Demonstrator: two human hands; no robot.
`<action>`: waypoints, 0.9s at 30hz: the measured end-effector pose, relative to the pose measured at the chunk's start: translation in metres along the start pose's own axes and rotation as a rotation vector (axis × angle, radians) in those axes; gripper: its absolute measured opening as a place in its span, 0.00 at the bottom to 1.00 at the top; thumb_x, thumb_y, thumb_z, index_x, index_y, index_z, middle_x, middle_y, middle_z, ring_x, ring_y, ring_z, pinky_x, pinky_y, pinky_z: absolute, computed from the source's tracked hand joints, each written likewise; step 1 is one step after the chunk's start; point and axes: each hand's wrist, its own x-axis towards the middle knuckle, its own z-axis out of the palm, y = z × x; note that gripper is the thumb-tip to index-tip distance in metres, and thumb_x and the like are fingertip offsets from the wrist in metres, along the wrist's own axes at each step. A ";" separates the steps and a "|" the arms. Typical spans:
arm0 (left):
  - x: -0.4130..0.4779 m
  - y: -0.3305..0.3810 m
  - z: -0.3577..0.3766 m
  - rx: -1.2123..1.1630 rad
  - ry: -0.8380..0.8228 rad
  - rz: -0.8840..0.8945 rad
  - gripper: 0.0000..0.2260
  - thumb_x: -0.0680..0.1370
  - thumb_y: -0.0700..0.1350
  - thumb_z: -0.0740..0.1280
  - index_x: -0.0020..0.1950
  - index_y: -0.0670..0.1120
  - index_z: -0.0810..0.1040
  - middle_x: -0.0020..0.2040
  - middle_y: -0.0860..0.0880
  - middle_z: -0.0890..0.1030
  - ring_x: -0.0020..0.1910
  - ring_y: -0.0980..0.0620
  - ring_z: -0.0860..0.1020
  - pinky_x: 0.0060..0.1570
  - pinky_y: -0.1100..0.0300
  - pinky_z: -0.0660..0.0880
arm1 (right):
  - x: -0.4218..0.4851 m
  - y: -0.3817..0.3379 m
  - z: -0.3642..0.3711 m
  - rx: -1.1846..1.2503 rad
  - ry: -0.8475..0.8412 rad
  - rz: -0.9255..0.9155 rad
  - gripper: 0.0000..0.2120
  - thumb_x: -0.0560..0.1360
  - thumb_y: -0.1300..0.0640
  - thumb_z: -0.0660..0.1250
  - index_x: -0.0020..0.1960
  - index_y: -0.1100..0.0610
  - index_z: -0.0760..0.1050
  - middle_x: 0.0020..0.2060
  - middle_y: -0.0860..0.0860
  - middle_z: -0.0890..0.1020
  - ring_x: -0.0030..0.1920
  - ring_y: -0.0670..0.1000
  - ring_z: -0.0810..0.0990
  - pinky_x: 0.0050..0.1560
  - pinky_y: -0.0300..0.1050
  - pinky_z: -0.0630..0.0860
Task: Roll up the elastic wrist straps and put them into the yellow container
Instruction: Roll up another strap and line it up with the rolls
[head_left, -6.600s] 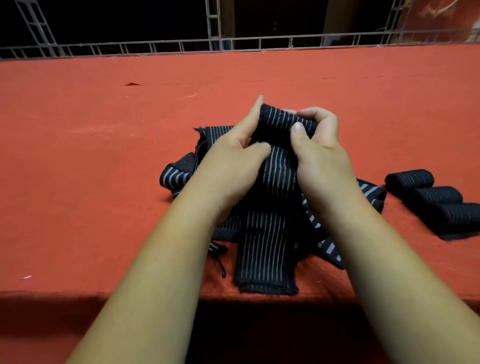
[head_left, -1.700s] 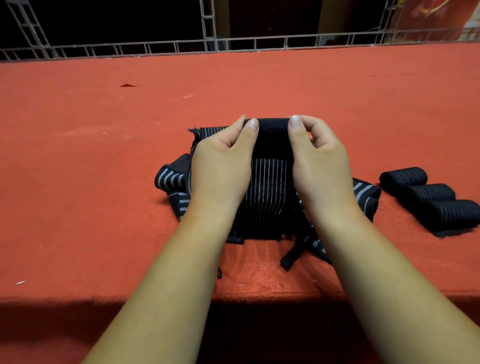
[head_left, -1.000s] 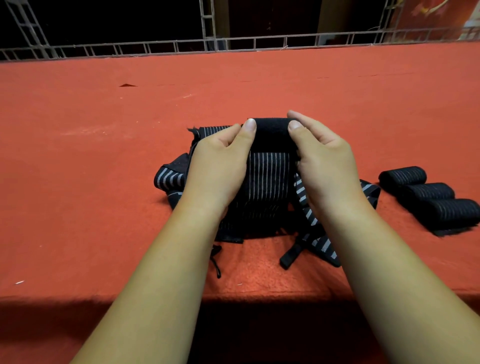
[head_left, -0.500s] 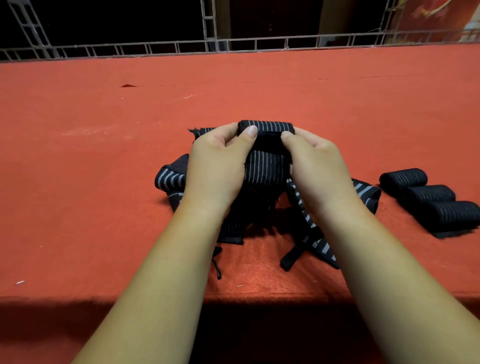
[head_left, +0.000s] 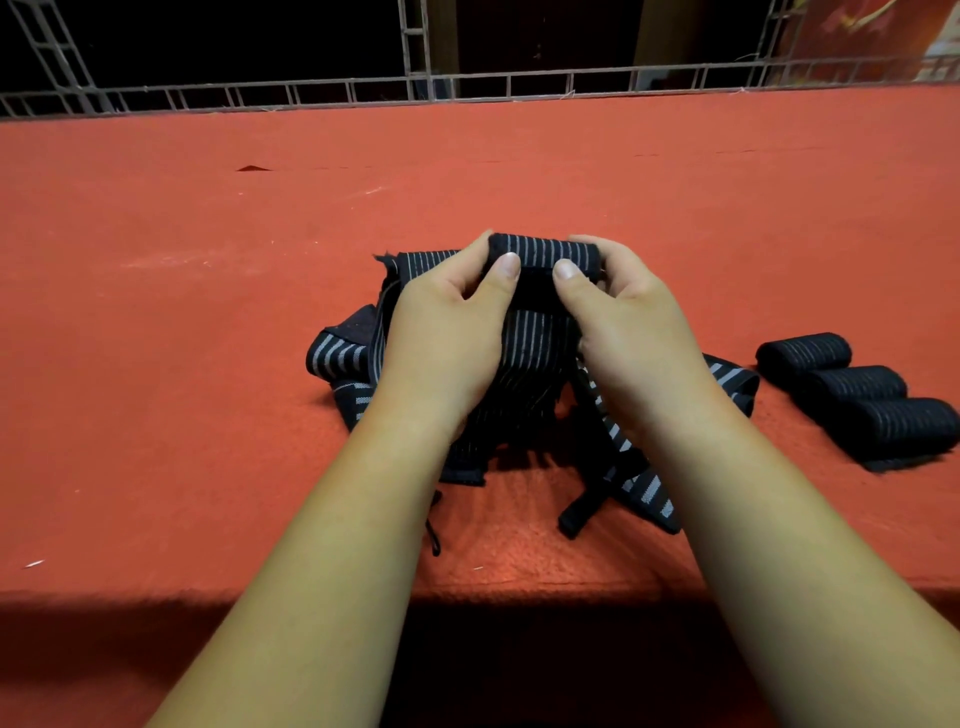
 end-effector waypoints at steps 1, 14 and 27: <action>0.000 0.000 -0.001 -0.035 0.002 0.002 0.12 0.86 0.48 0.67 0.68 0.52 0.85 0.59 0.54 0.89 0.60 0.52 0.87 0.66 0.45 0.82 | 0.000 -0.001 -0.001 -0.002 0.001 -0.008 0.17 0.80 0.47 0.68 0.68 0.44 0.79 0.55 0.47 0.88 0.55 0.49 0.88 0.62 0.62 0.84; 0.005 -0.012 0.004 -0.209 0.054 -0.050 0.17 0.84 0.38 0.70 0.72 0.47 0.81 0.61 0.49 0.88 0.60 0.48 0.87 0.66 0.42 0.82 | -0.001 -0.001 -0.003 -0.095 -0.106 0.109 0.14 0.80 0.41 0.68 0.62 0.45 0.81 0.52 0.44 0.89 0.53 0.47 0.89 0.61 0.61 0.84; 0.011 -0.013 -0.004 -0.282 0.077 -0.062 0.12 0.83 0.36 0.70 0.64 0.48 0.83 0.56 0.45 0.89 0.58 0.45 0.88 0.64 0.40 0.82 | 0.006 0.014 -0.006 0.059 -0.241 0.144 0.17 0.78 0.62 0.77 0.65 0.53 0.82 0.54 0.53 0.90 0.55 0.56 0.90 0.64 0.63 0.83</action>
